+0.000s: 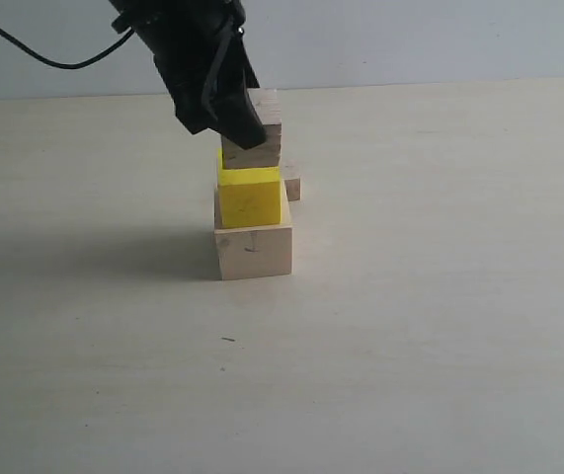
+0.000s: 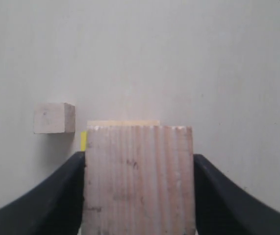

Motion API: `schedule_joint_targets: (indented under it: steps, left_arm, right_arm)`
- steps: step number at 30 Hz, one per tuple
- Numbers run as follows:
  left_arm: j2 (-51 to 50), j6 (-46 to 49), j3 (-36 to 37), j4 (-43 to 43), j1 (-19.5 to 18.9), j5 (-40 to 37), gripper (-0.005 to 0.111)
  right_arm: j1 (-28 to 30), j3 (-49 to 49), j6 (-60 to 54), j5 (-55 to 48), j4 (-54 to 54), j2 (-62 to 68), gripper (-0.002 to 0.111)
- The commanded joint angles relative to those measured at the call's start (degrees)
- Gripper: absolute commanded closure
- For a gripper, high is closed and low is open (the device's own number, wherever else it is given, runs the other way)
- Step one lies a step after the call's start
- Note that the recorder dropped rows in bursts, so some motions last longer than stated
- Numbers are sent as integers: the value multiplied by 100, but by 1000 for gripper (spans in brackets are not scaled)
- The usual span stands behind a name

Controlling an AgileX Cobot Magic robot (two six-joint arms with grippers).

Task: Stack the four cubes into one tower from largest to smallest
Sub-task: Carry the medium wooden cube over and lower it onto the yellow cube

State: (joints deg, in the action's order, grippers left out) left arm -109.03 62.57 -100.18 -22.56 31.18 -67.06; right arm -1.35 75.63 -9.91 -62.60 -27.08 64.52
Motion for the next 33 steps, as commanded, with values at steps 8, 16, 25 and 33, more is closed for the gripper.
schedule_joint_targets:
  steps: [8, 16, 25, 33]
  left_arm:
    - [-29, 1121, 4, -1759, -842, -182, 107]
    - [-182, 1323, 4, -1781, -868, -224, 107]
    - [-366, 1323, 4, -1697, -868, -270, 107]
    - [-366, 1323, 172, -1655, -868, -271, 107]
  right_arm:
    - [-1, -38, -56, 50, -31, -49, 108]
    - [-1, -38, -56, 114, -31, -49, 108]
    - [-1, -38, -56, 114, -31, -49, 108]
    - [-1, -38, -56, 125, -31, -37, 108]
